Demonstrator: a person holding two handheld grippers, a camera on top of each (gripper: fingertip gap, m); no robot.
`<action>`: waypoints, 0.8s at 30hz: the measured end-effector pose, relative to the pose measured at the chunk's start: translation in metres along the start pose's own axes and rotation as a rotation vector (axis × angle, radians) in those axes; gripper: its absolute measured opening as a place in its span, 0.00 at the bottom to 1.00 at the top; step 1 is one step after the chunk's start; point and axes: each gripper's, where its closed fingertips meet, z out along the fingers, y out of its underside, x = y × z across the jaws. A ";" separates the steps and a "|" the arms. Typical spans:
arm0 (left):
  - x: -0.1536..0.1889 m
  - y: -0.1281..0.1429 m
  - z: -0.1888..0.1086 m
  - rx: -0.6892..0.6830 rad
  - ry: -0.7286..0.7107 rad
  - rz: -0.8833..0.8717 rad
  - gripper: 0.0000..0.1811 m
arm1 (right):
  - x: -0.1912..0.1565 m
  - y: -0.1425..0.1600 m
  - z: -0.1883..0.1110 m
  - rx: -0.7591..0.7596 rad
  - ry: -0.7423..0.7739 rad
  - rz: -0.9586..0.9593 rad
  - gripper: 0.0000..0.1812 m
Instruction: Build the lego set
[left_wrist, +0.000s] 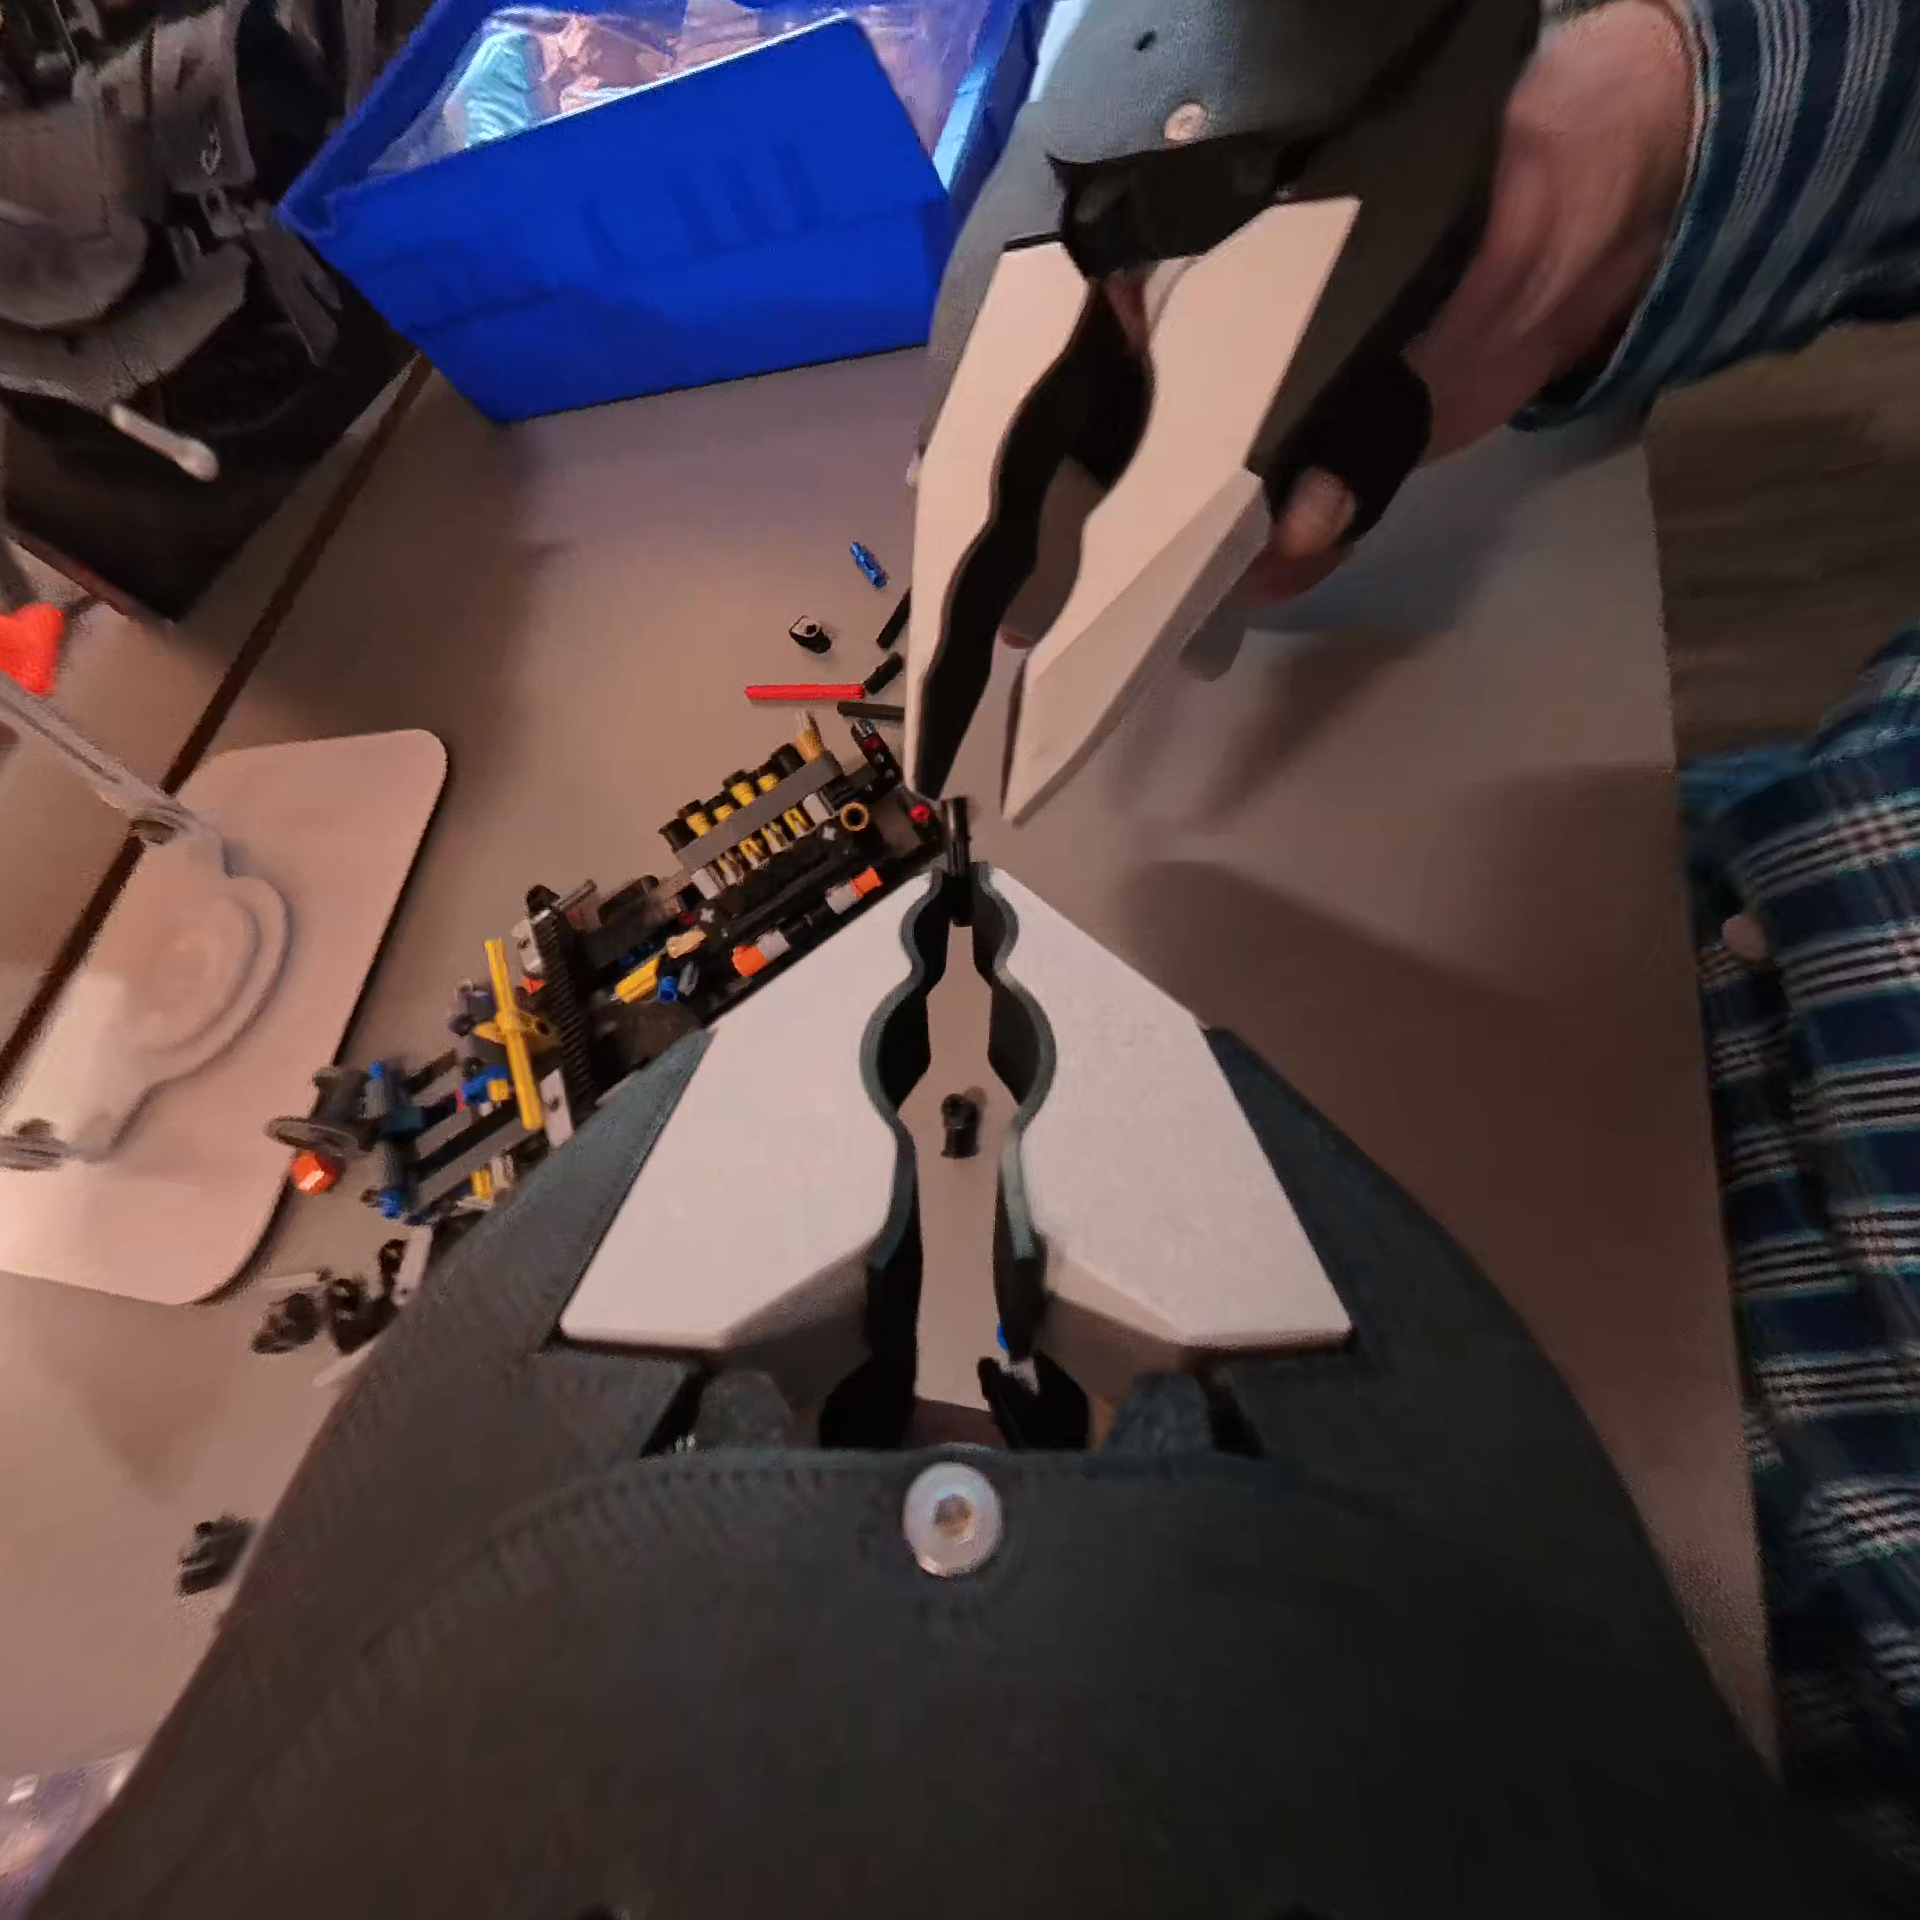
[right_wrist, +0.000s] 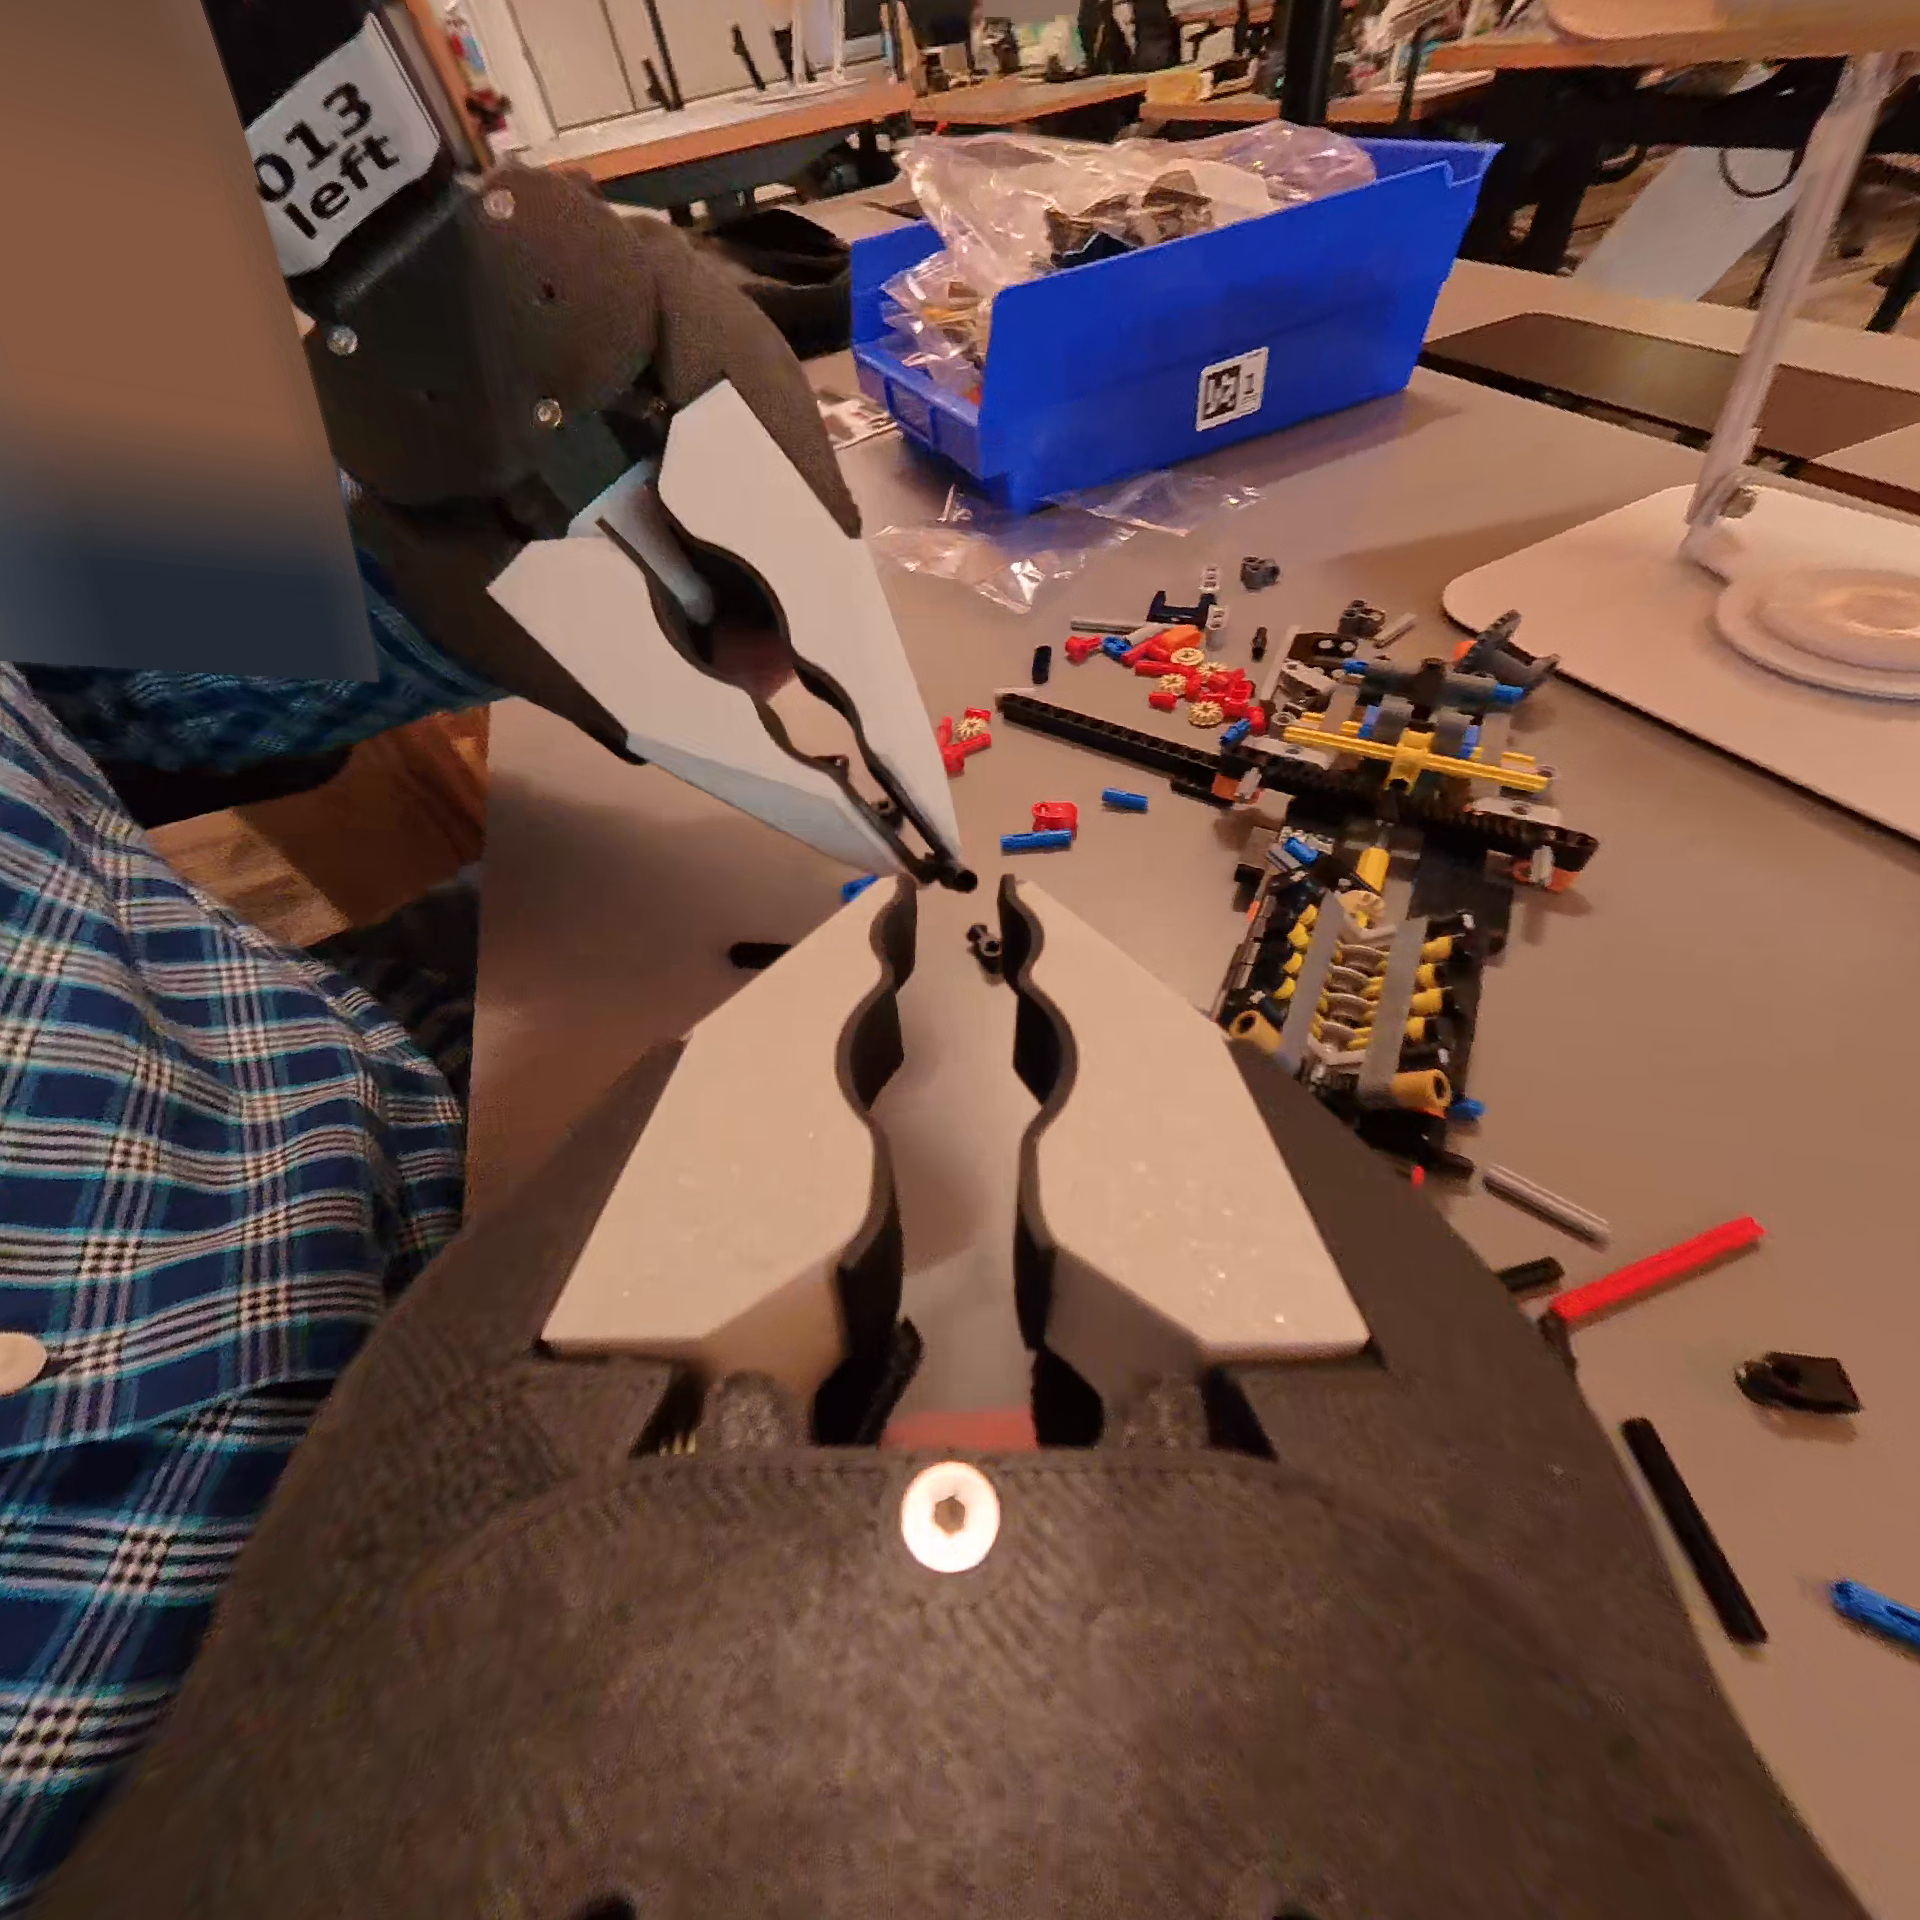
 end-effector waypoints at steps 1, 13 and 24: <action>0.002 0.001 0.001 -0.017 -0.011 0.037 0.01 | -0.002 0.002 0.001 -0.009 -0.013 -0.008 0.06; 0.020 0.006 -0.002 -0.009 -0.010 0.054 0.02 | -0.016 0.014 0.002 -0.042 -0.058 -0.034 0.02; -0.006 0.081 0.008 -0.336 -0.005 -0.002 0.14 | -0.005 0.020 -0.002 -0.074 -0.001 -0.061 0.02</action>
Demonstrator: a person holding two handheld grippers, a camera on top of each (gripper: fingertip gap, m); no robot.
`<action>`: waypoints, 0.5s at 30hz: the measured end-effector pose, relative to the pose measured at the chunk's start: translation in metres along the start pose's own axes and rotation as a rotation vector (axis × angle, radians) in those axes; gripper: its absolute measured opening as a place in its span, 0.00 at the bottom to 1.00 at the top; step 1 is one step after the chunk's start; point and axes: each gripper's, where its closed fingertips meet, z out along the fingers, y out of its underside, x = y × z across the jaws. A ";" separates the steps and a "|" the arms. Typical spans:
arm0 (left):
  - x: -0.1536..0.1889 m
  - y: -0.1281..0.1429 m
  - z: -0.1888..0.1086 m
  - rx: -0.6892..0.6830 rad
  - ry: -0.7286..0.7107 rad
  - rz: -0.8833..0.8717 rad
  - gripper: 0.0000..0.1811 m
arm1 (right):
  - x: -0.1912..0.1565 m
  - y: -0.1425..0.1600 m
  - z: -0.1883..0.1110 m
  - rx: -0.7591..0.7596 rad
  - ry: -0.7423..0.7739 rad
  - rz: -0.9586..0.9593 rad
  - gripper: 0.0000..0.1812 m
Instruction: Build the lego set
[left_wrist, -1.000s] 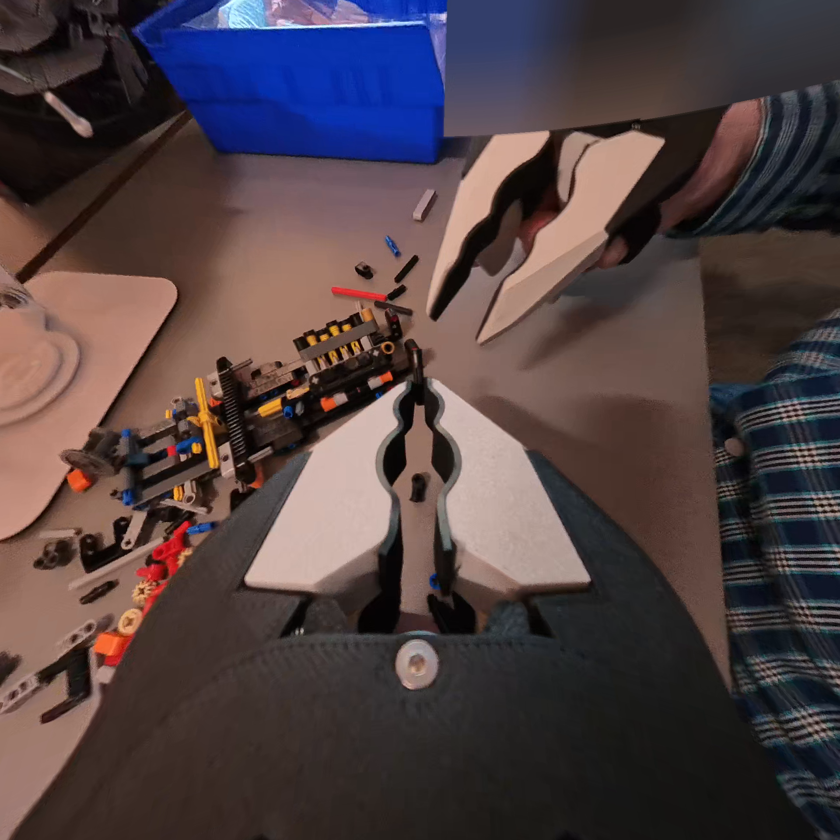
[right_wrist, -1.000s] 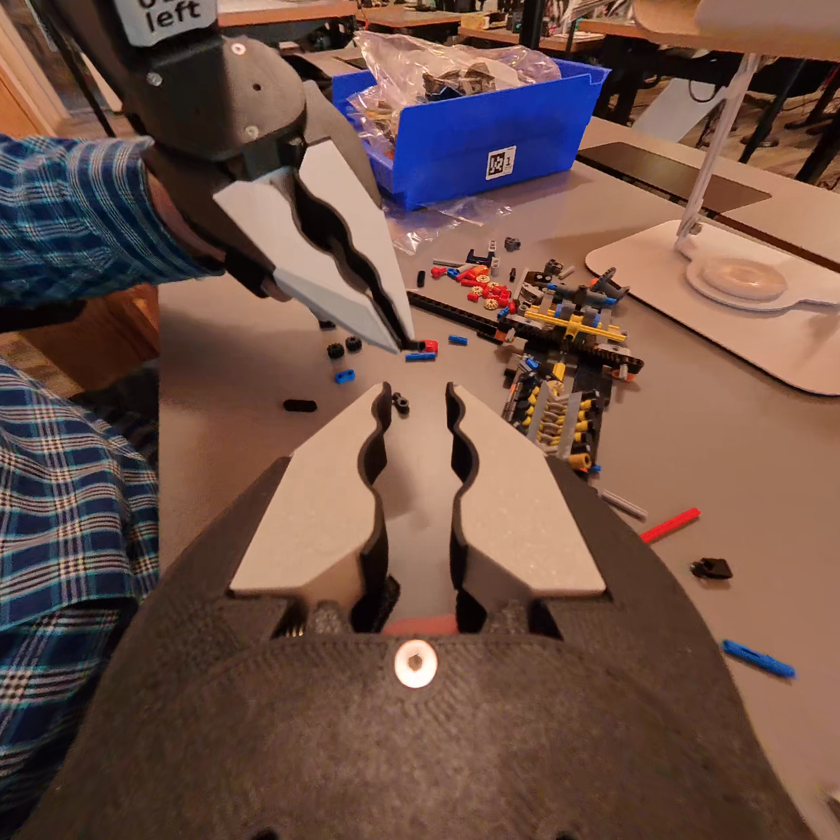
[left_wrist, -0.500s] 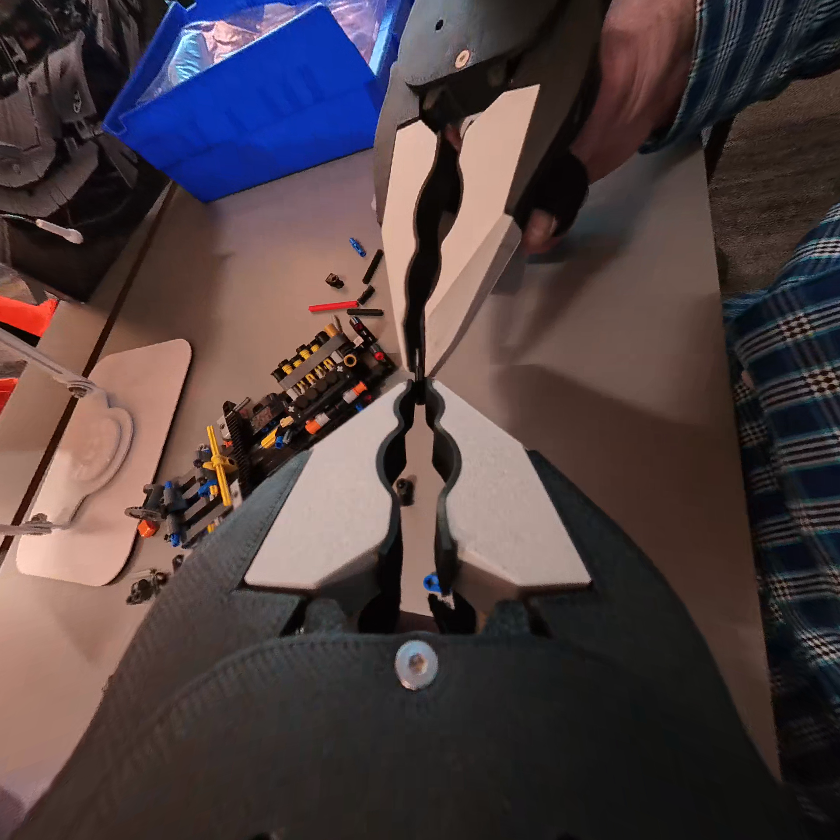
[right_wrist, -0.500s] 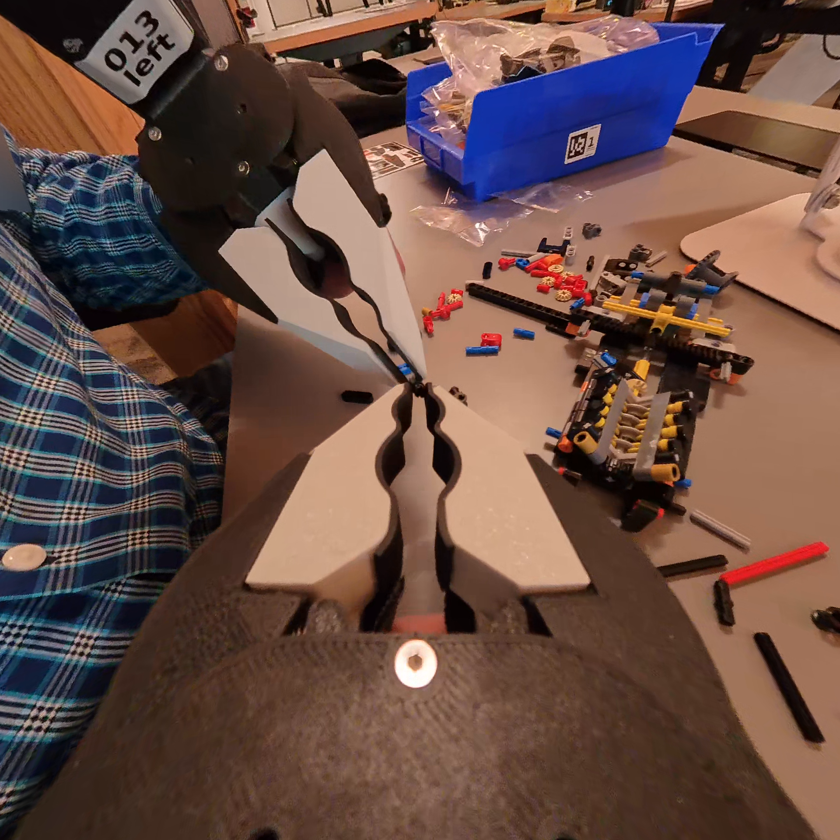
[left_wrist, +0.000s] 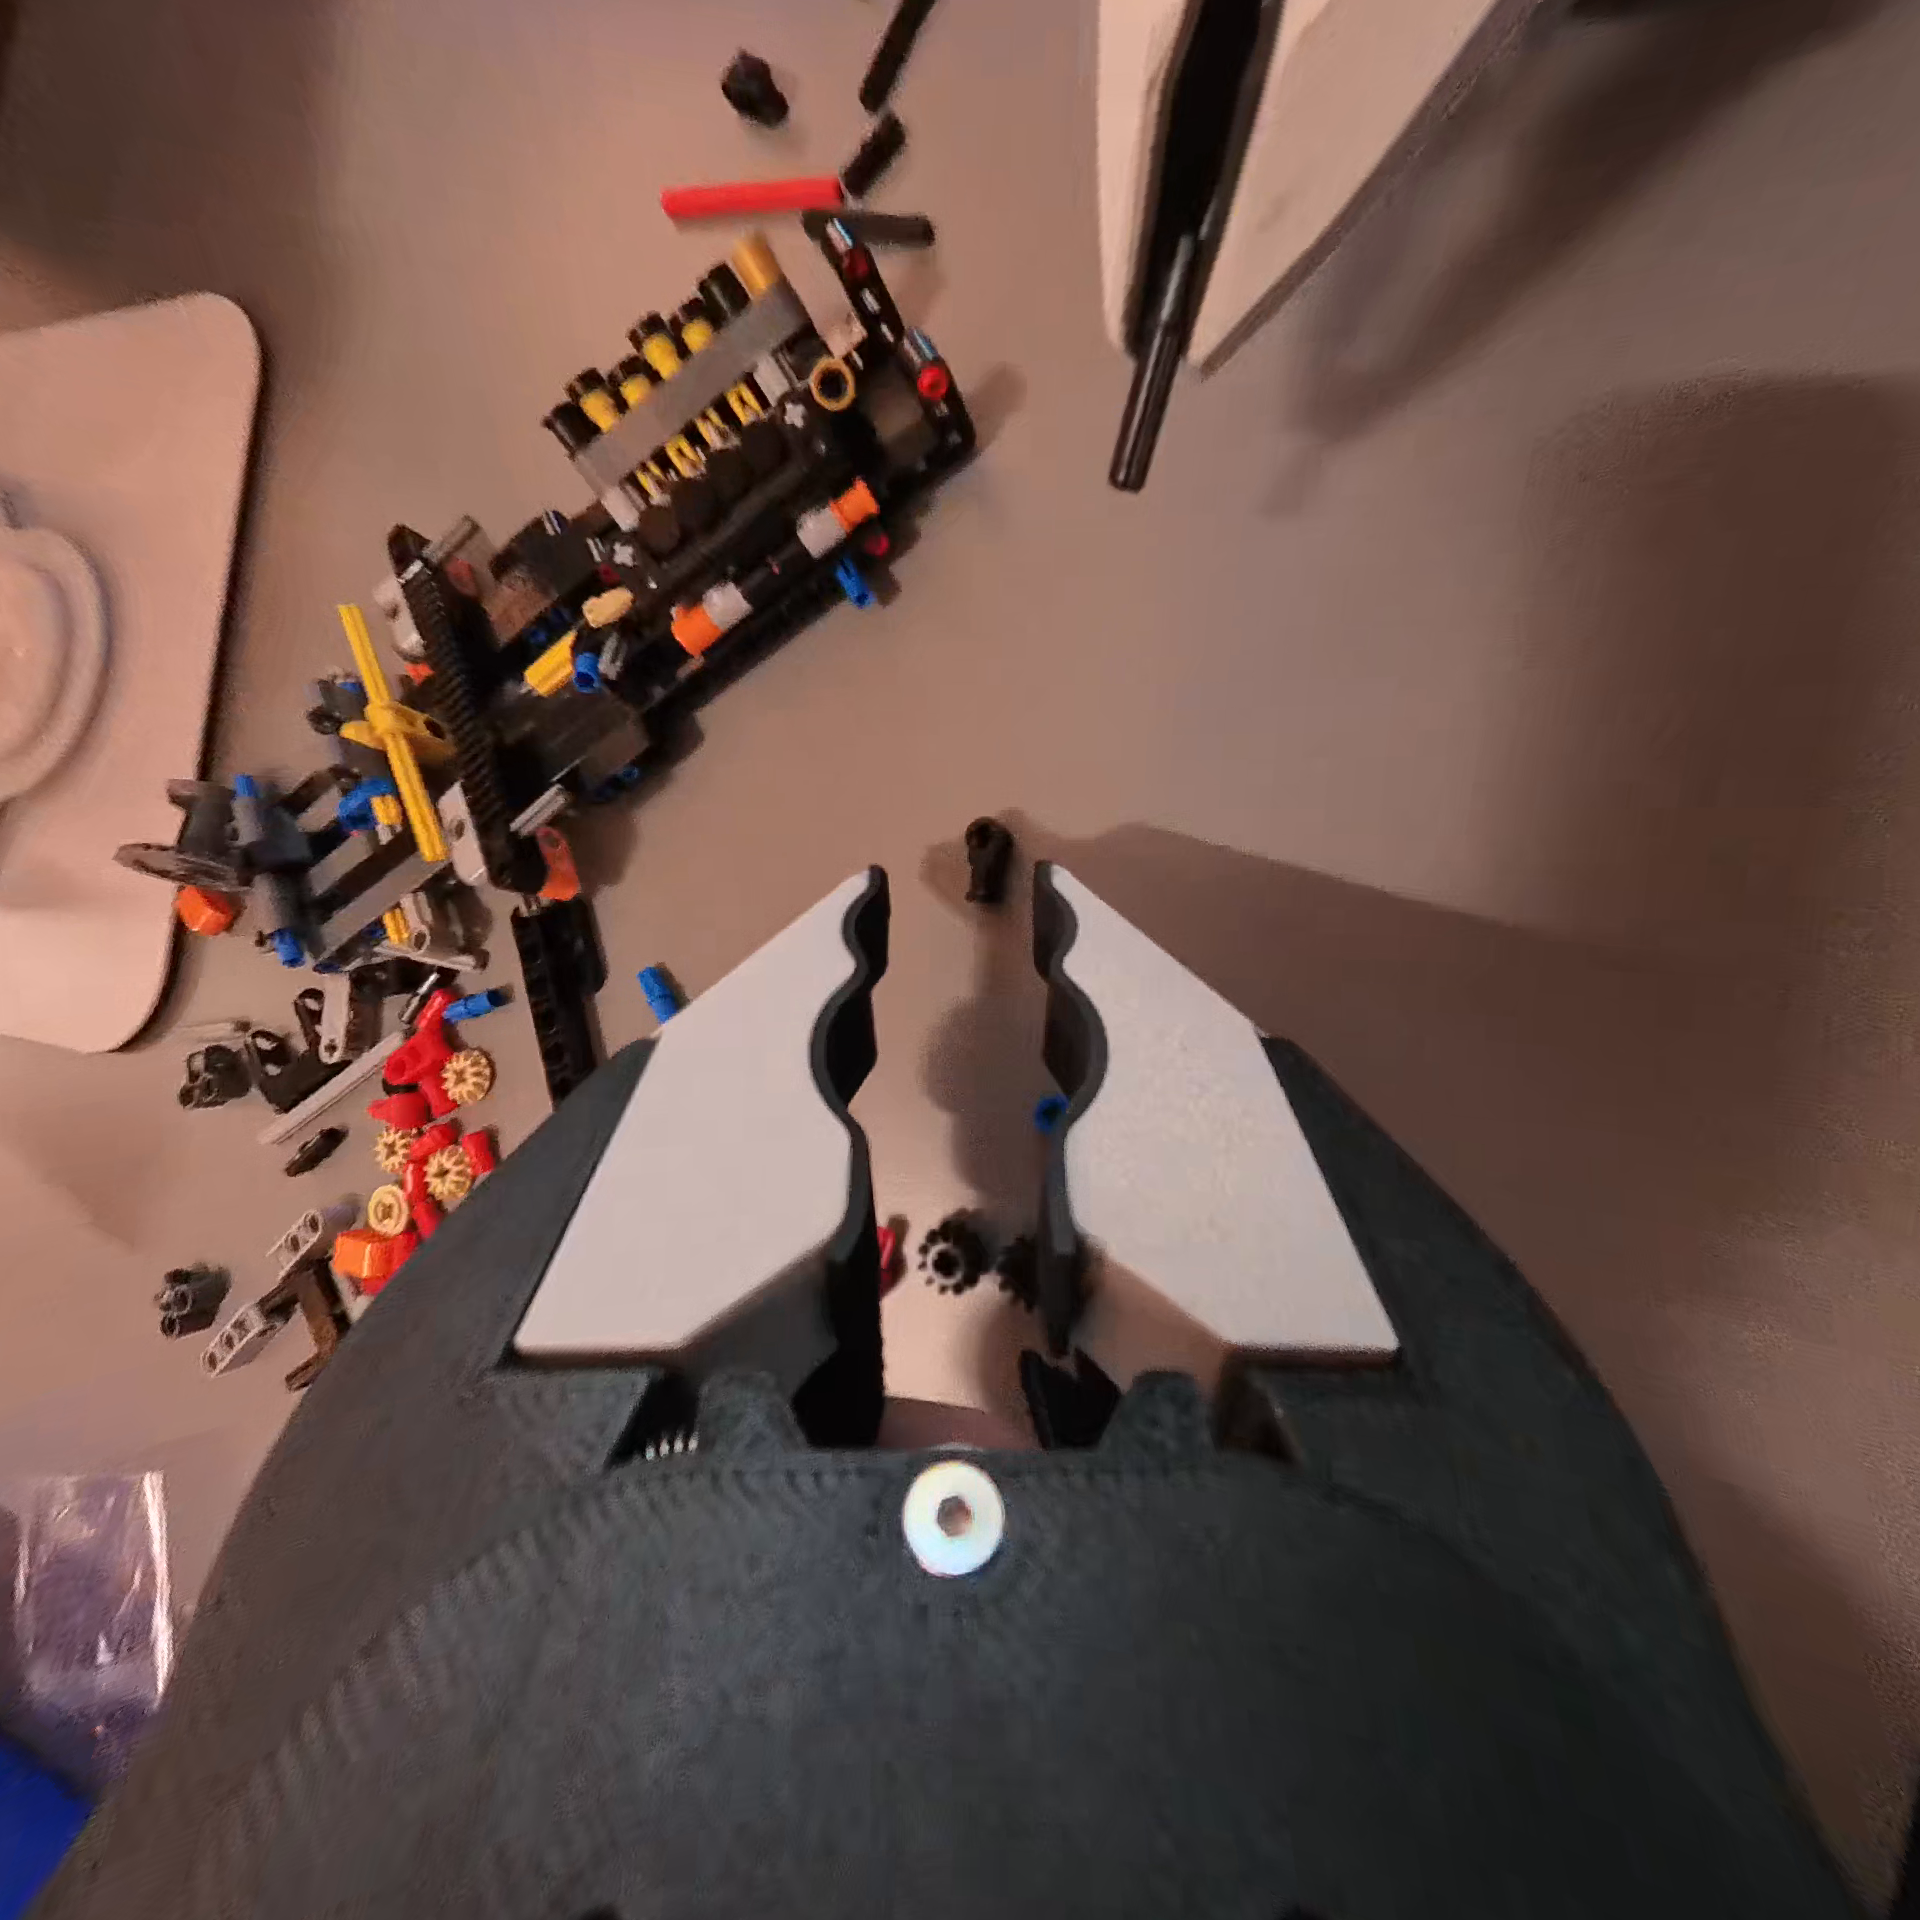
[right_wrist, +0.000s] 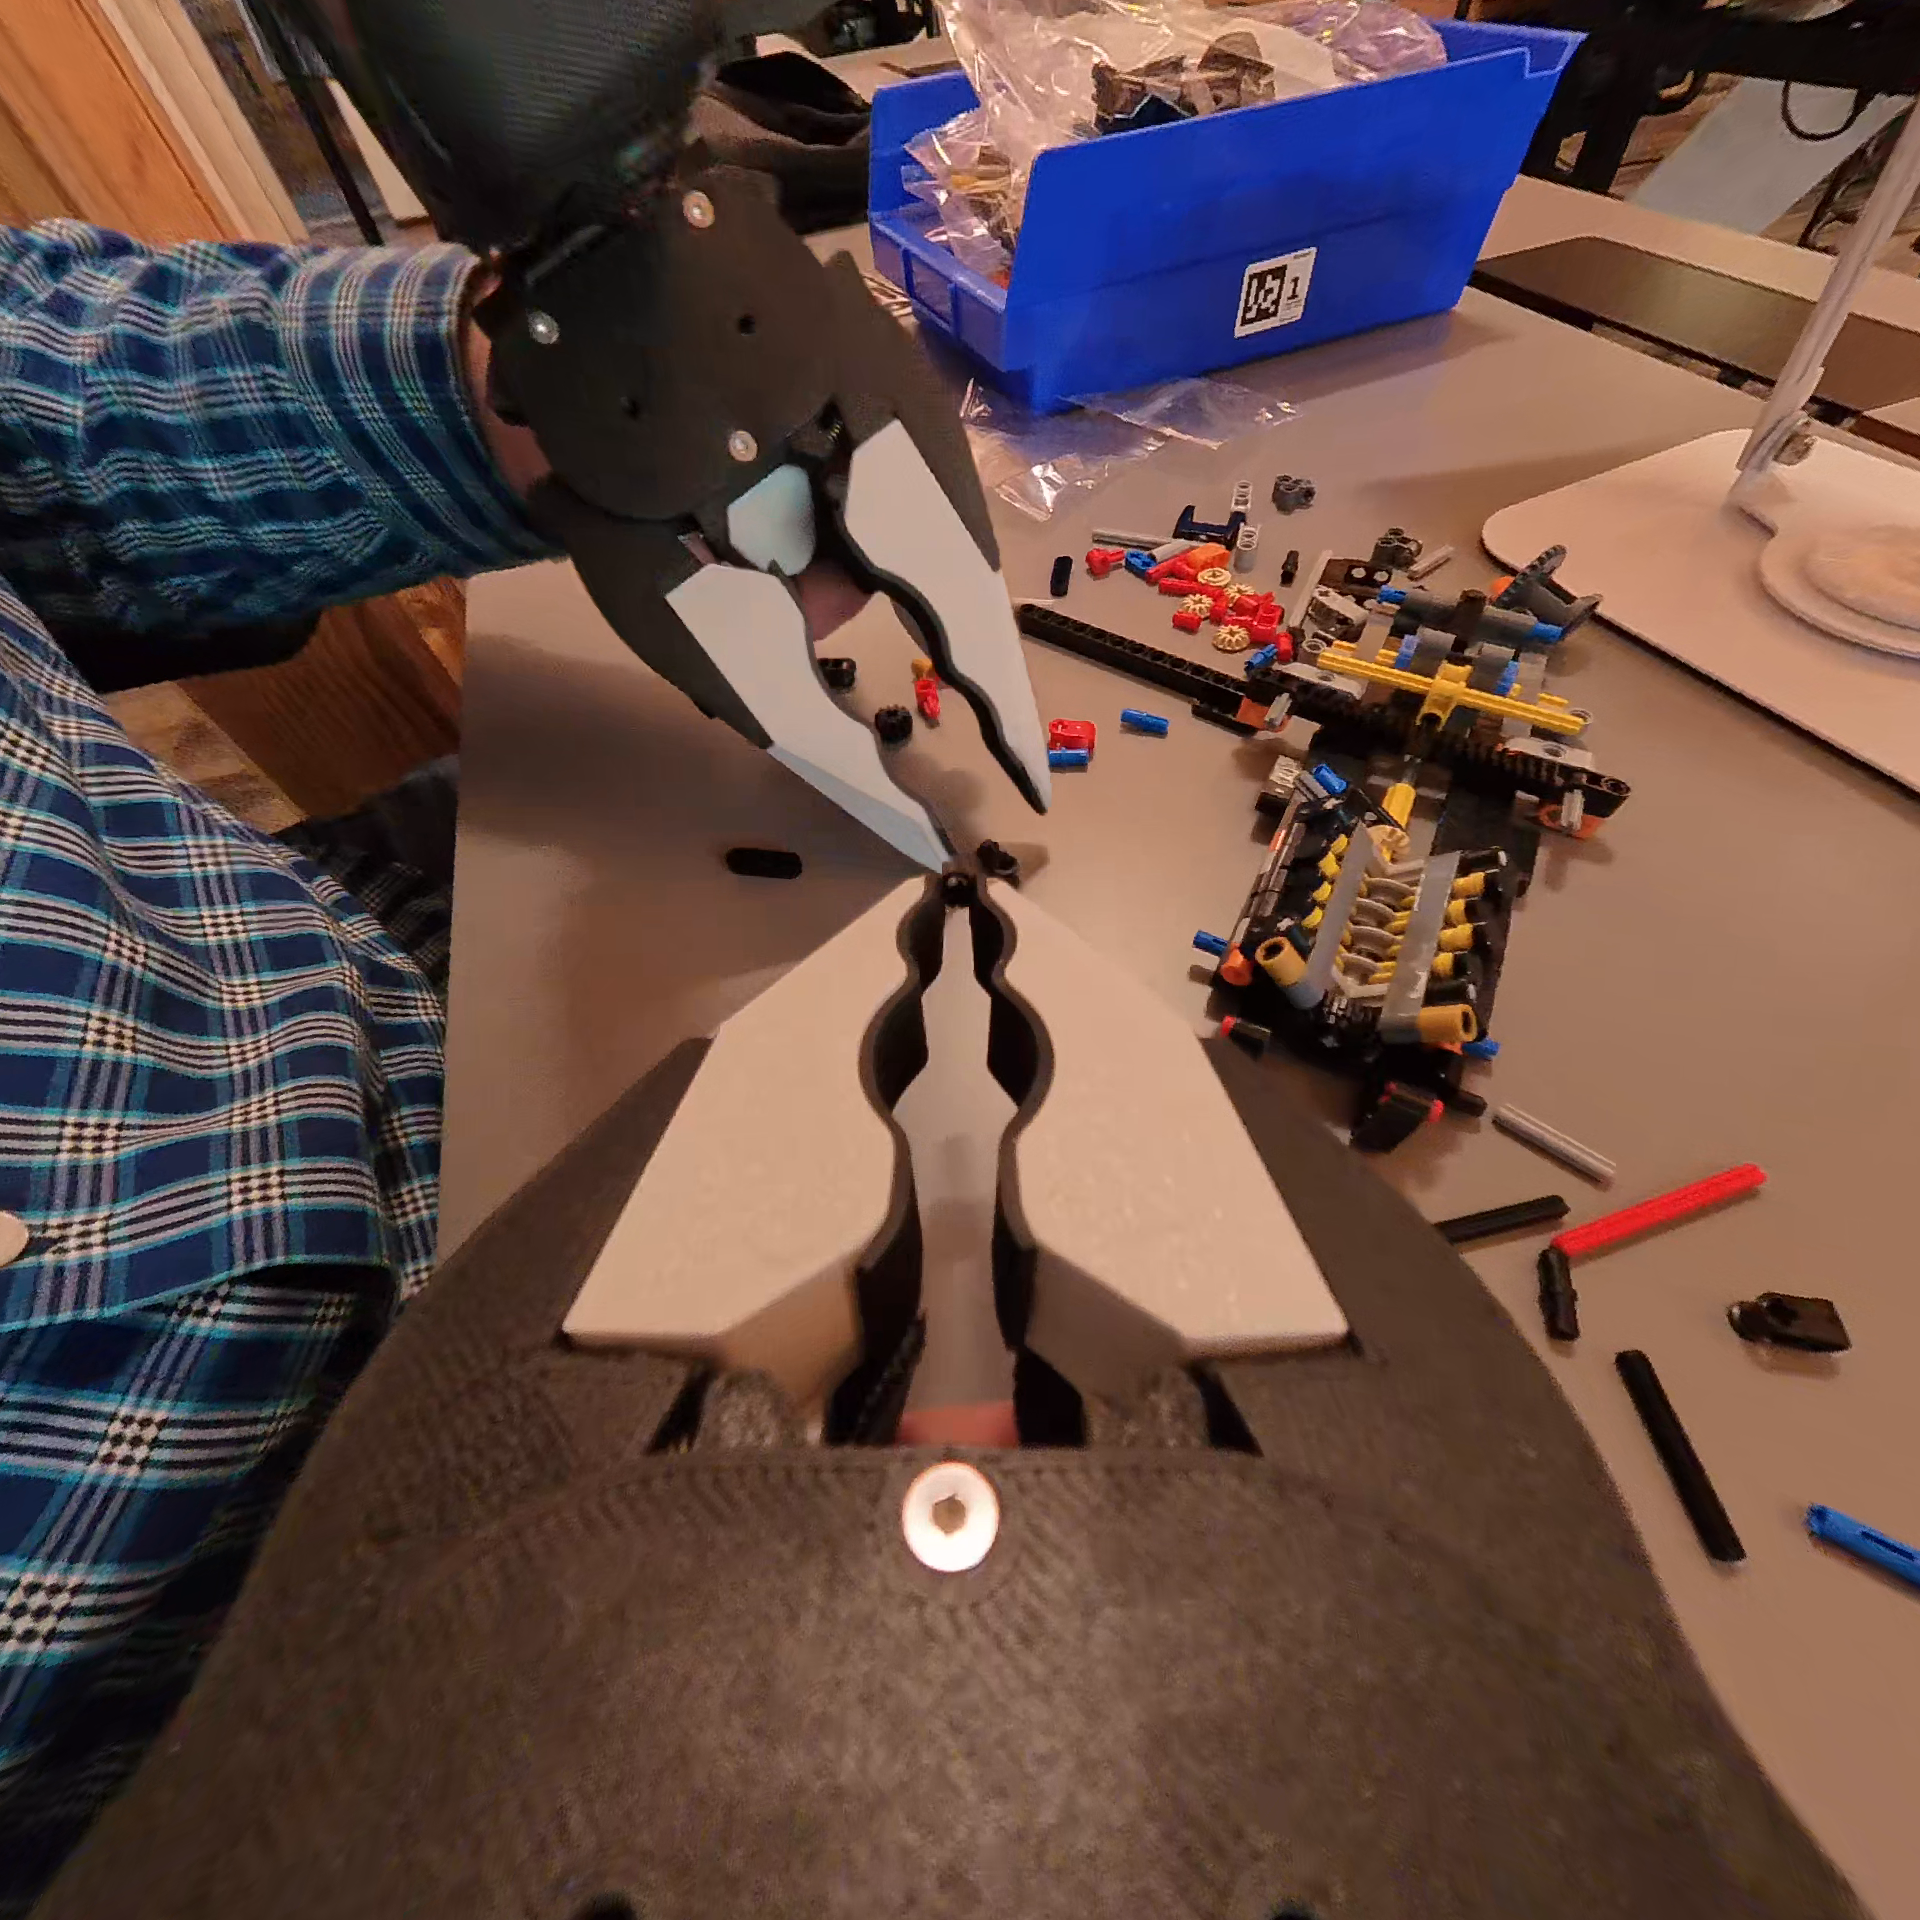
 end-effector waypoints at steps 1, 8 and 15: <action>0.000 0.000 0.003 -0.009 0.012 0.000 0.14 | 0.000 0.001 0.000 -0.003 0.005 -0.004 0.02; 0.005 -0.005 0.011 -0.011 0.076 -0.023 0.03 | 0.003 0.000 -0.003 0.007 0.011 -0.002 0.02; -0.002 -0.019 0.003 0.075 0.044 -0.130 0.02 | 0.003 -0.005 -0.010 0.049 0.022 -0.028 0.02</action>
